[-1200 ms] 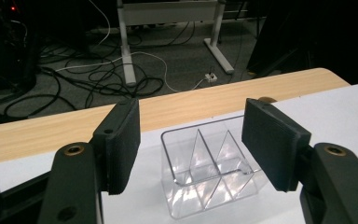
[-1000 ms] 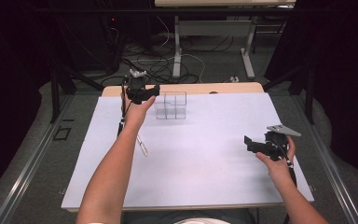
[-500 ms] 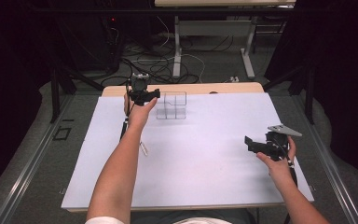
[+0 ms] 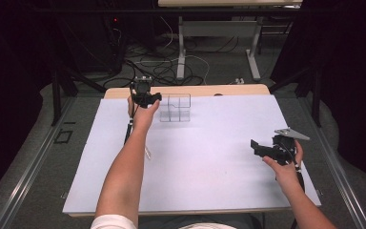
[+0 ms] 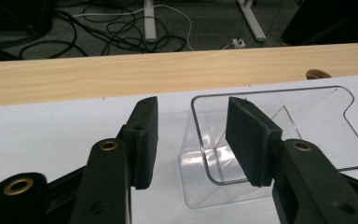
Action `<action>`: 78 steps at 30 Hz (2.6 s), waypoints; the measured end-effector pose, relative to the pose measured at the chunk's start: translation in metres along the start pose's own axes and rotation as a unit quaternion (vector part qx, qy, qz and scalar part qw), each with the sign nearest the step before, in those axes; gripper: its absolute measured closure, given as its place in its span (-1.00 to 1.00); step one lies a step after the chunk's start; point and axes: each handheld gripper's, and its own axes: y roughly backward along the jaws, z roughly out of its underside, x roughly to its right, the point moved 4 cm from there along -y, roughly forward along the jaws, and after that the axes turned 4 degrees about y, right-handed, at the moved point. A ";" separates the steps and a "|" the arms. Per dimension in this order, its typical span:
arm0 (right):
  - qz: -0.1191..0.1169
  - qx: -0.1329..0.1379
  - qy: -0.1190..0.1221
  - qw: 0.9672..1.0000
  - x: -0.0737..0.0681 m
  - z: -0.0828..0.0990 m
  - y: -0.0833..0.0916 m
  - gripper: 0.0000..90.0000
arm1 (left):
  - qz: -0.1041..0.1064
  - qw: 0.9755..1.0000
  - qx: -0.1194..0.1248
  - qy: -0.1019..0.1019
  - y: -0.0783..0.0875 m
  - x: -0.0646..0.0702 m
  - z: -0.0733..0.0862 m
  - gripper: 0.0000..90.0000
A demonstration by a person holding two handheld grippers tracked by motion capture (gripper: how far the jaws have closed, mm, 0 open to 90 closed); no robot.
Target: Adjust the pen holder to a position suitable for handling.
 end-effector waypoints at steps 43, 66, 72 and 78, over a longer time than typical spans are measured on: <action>-0.008 -0.017 -0.014 1.000 0.001 0.006 -0.001 -0.86 | -0.020 0.998 -0.049 0.026 -0.017 0.012 0.013 0.96; -0.010 -0.019 -0.008 1.000 -0.001 0.007 -0.002 -0.85 | -0.005 0.997 -0.056 0.056 0.020 0.024 0.029 0.96; -0.008 -0.019 -0.007 1.000 -0.001 0.007 -0.002 -0.85 | 0.002 0.996 -0.055 0.065 0.030 0.032 0.036 0.96; -0.008 -0.021 -0.014 1.000 -0.003 0.008 -0.003 -0.85 | 0.009 0.996 -0.063 0.058 0.033 0.040 0.044 0.96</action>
